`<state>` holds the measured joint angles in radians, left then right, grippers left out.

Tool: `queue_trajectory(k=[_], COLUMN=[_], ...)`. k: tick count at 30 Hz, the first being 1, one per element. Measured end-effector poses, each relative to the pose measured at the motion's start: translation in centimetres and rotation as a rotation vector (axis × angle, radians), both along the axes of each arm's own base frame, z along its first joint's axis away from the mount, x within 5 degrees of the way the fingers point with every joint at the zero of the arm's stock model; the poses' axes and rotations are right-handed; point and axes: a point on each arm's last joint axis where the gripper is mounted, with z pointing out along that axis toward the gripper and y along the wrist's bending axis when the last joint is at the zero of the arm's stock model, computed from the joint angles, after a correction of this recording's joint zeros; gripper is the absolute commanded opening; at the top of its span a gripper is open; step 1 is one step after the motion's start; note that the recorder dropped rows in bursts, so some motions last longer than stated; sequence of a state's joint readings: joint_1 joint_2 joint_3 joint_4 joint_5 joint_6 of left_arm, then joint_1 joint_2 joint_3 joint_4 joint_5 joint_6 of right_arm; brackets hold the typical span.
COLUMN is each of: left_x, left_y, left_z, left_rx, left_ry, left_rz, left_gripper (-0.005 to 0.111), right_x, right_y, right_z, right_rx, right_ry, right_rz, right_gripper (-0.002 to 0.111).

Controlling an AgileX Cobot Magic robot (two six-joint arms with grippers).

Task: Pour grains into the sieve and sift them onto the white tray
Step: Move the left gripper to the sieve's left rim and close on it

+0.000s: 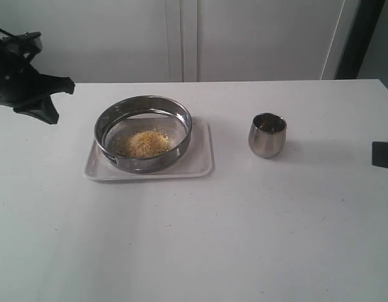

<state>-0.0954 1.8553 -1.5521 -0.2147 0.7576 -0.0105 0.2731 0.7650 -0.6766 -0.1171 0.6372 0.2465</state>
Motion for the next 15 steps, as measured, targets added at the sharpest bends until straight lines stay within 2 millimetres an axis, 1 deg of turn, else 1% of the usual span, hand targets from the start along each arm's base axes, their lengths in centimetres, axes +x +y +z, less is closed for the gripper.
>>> queue_trajectory(k=[4,8,9,11,13,15], left_x=[3.0,5.0,5.5,6.2,6.8,7.1], left_y=[-2.3,-3.2,-3.4,-3.9,-4.4,-5.0], left_z=[-0.9,-0.9,-1.2,-1.3,-1.7,-2.4], left_rx=[-0.013,-0.028,-0.030,-0.031,-0.030,-0.016], left_ry=[-0.016,-0.020,-0.008,-0.004,0.000,0.007], left_rz=[-0.025,-0.022,-0.022,-0.027,-0.033,-0.048], left_gripper=[0.000,0.000,0.000,0.001,0.006,0.015], right_x=[0.0,0.0,0.0,0.0,0.0,0.0], right_y=[0.0,0.0,0.0,0.0,0.0,0.0], right_z=[0.0,0.0,0.0,0.0,0.0,0.0], right_rx=[0.000,0.000,0.000,0.000,0.000,0.000], right_ry=[0.000,0.000,0.000,0.000,0.000,0.000], right_rz=[0.000,0.000,0.000,0.000,0.000,0.000], right_gripper=[0.000,0.000,0.000,0.000,0.000,0.000])
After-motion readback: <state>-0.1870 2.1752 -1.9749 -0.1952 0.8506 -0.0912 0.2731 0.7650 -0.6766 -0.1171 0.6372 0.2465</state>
